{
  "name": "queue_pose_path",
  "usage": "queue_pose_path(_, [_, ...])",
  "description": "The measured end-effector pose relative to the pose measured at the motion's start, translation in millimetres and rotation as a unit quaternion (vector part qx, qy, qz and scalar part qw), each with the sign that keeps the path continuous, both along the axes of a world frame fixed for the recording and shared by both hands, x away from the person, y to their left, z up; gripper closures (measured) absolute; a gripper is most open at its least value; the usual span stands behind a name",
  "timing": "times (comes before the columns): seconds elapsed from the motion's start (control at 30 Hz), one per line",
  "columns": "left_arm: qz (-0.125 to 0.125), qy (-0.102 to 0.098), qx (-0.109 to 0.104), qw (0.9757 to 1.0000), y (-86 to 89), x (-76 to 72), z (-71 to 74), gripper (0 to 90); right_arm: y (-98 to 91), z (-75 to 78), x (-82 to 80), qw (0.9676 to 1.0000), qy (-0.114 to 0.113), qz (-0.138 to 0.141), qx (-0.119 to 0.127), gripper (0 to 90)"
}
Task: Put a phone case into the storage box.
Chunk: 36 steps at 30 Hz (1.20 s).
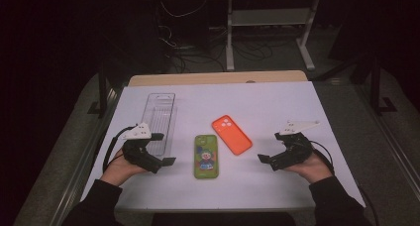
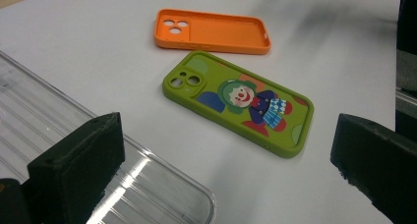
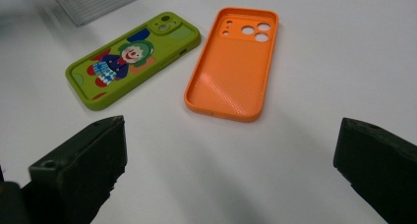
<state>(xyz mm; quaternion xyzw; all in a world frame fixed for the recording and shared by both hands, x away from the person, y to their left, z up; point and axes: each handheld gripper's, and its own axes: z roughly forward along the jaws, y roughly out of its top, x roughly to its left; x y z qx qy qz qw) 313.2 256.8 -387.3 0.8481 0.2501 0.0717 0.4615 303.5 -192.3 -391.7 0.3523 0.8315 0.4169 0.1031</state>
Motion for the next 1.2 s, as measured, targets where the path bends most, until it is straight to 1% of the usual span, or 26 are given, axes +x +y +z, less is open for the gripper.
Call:
queue_pose_path(0.27, [0.001, 0.000, 0.001, 1.0000, -0.3, 0.5, 0.0, 0.0, 4.9, 3.3, 9.6, 1.0000, 0.000, -0.002, 0.001, 0.0])
queue_pose_path(0.33, [0.003, 0.002, -0.002, 1.0000, -1.1, 0.2, -0.2, 0.0, 6.5, 4.1, 12.4, 1.0000, 0.000, -0.001, -0.003, 0.0])
queue_pose_path(0.43, [0.000, 0.000, 0.003, 1.0000, -1.2, 0.6, -0.1, 0.0, 11.1, 4.9, 18.7, 1.0000, 0.003, -0.002, -0.005, 0.0])
queue_pose_path(0.53, [0.000, 0.002, 0.002, 1.0000, -1.7, 0.2, -0.6, 0.0, 13.2, 4.9, 22.0, 1.0000, 0.004, -0.001, -0.009, 0.1])
queue_pose_path(0.57, [0.001, 0.003, 0.000, 1.0000, -1.7, 0.2, -0.7, 0.0, 15.3, 5.0, 25.4, 0.9999, 0.010, -0.003, -0.011, 0.3])
queue_pose_path(0.6, [0.001, 0.003, 0.000, 1.0000, -1.6, 0.4, -0.8, 0.0, 15.3, 5.0, 25.4, 0.9999, 0.010, -0.003, -0.011, 0.3])
queue_pose_path(0.67, [0.003, 0.002, 0.002, 1.0000, -1.4, 1.0, -1.1, 0.0, 18.4, 4.9, 30.0, 0.9997, 0.017, -0.007, -0.015, 2.3])
queue_pose_path(0.73, [0.003, 0.000, 0.003, 1.0000, -1.3, 1.4, -1.2, 0.0, 19.7, 5.0, 31.6, 0.9997, 0.018, -0.007, -0.014, 2.9])
queue_pose_path(0.77, [0.003, 0.000, 0.002, 1.0000, -1.3, 1.4, -1.2, 0.0, 21.9, 5.5, 34.9, 0.9996, 0.023, -0.008, -0.014, 4.8])
queue_pose_path(0.83, [0.003, 0.000, 0.003, 1.0000, -1.2, 1.6, -1.2, 0.0, 22.9, 5.8, 36.6, 0.9996, 0.024, -0.009, -0.013, 5.8])
queue_pose_path(0.9, [0.004, -0.001, 0.004, 1.0000, -0.8, 1.7, -1.2, 0.0, 25.1, 6.2, 39.9, 0.9996, 0.025, -0.011, -0.009, 9.0])
queue_pose_path(0.97, [0.006, 0.001, 0.001, 1.0000, -0.6, 1.5, -0.8, 0.0, 29.0, 7.6, 44.7, 0.9996, 0.028, -0.009, -0.007, 13.3])
queue_pose_path(1.0, [0.006, 0.002, 0.002, 1.0000, 0.0, 1.5, -0.5, 0.0, 29.0, 7.6, 44.7, 0.9996, 0.028, -0.009, -0.007, 13.3])
queue_pose_path(1.03, [0.008, 0.003, -0.001, 1.0000, 0.1, 1.2, -0.4, 0.0, 31.4, 8.8, 48.0, 0.9995, 0.029, -0.008, -0.009, 16.4])
queue_pose_path(1.07, [0.009, 0.003, -0.002, 1.0000, 0.4, 1.2, -0.5, 0.0, 31.4, 8.8, 48.0, 0.9995, 0.029, -0.008, -0.009, 16.4])
queue_pose_path(1.1, [0.007, 0.000, 0.000, 1.0000, 1.1, 1.8, -0.4, 0.0, 33.1, 9.7, 49.1, 0.9993, 0.037, -0.010, -0.005, 18.6])
queue_pose_path(1.13, [0.008, 0.001, -0.001, 1.0000, 1.5, 1.7, -0.1, 0.0, 33.6, 9.6, 51.2, 0.9994, 0.033, -0.007, -0.008, 21.1])
queue_pose_path(1.17, [0.008, 0.001, 0.000, 1.0000, 2.3, 2.0, 0.3, 0.0, 36.0, 9.8, 53.8, 0.9993, 0.037, -0.007, -0.002, 26.5])
queue_pose_path(1.2, [0.008, 0.001, 0.000, 1.0000, 2.3, 2.0, 0.3, 0.0, 36.0, 9.8, 53.8, 0.9993, 0.037, -0.007, -0.002, 26.5])
